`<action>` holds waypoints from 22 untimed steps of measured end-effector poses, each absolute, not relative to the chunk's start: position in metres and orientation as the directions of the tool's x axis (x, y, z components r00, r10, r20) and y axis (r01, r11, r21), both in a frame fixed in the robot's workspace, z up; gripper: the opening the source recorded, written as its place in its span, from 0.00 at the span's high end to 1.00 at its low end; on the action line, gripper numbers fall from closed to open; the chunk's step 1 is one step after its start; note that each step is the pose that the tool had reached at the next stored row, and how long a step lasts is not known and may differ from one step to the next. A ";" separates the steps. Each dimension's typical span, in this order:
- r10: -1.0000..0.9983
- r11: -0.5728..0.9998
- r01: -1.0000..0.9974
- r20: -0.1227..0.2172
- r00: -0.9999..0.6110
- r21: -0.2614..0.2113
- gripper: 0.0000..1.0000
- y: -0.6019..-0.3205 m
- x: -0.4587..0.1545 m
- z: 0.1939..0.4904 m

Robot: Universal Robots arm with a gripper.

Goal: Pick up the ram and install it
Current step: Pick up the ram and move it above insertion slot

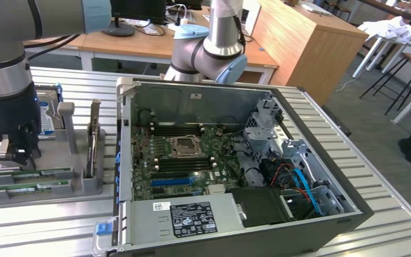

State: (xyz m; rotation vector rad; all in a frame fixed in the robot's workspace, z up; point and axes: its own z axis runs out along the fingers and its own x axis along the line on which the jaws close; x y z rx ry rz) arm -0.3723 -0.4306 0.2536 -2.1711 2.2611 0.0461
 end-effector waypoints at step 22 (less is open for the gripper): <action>-0.999 0.040 -0.999 -0.025 -0.041 0.017 0.64 -0.437 -0.372 0.243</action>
